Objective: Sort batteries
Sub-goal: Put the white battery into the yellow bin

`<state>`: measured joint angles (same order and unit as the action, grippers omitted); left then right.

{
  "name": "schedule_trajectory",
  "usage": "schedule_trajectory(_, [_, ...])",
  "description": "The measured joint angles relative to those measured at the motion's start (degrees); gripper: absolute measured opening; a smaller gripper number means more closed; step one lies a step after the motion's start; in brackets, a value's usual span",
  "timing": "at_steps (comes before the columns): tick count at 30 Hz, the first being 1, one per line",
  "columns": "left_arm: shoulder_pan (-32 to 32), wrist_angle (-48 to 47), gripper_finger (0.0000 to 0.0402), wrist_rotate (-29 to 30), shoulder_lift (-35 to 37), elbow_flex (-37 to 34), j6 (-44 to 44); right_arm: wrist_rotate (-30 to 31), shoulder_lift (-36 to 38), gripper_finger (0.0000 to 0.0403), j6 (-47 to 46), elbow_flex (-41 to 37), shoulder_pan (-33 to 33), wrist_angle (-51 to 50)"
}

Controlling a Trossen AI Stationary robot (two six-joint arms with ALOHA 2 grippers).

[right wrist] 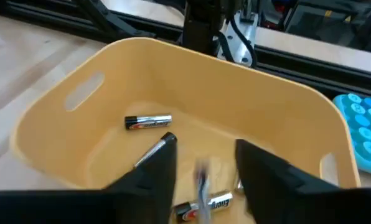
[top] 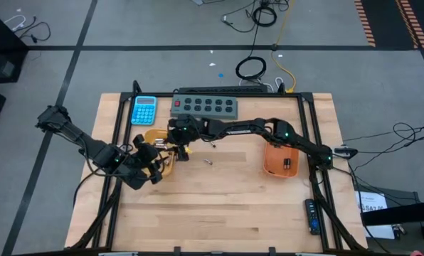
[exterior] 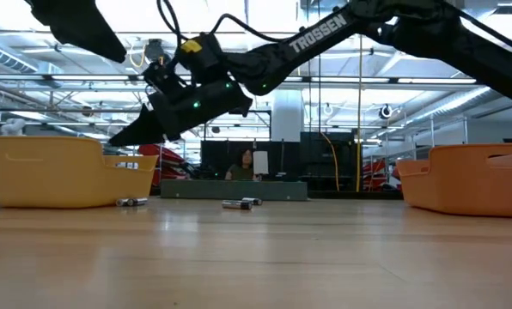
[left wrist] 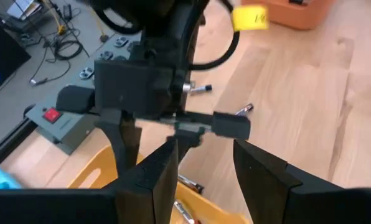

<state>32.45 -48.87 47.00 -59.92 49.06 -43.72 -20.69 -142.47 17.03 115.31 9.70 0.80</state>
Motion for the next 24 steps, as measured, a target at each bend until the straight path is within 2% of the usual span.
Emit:
schedule_trajectory(4, [-0.1, -0.3, 0.0164, 0.0, -0.1, 0.0, -0.6, 0.1, 1.5, 0.0196, 0.0, 0.0, 0.5, -2.3])
schedule_trajectory(9, [-0.2, -0.4, 0.0164, 0.0, -0.1, 0.0, -0.7, 1.3, 7.3, 0.0192, 3.0, -0.2, 1.7, -14.4])
schedule_trajectory(12, [-0.2, -1.3, 0.0164, 0.0, -0.3, 0.0, -0.9, 1.3, 11.7, 0.0184, 3.6, -3.9, 2.6, -19.4])
schedule_trajectory(14, [-0.3, -1.6, 0.0164, 0.2, -0.8, 0.0, -0.9, 1.3, 14.9, 0.018, 3.3, -9.5, 3.1, -18.8])
schedule_trajectory(17, [-0.3, -1.6, 0.0164, 0.4, -2.0, 0.0, -1.0, 2.6, 19.9, 0.0176, 1.3, -21.3, 3.6, -11.6])
schedule_trajectory(21, [-0.4, -1.2, 0.0164, 0.4, -3.7, 0.0, -1.0, 9.4, 25.7, 0.0176, -2.2, -36.6, 4.5, -1.3])
schedule_trajectory(24, [-1.5, -1.2, 0.0164, 0.4, -4.6, 0.0, -1.0, 14.1, 28.4, 0.0176, -5.7, -43.0, 4.6, 0.9])
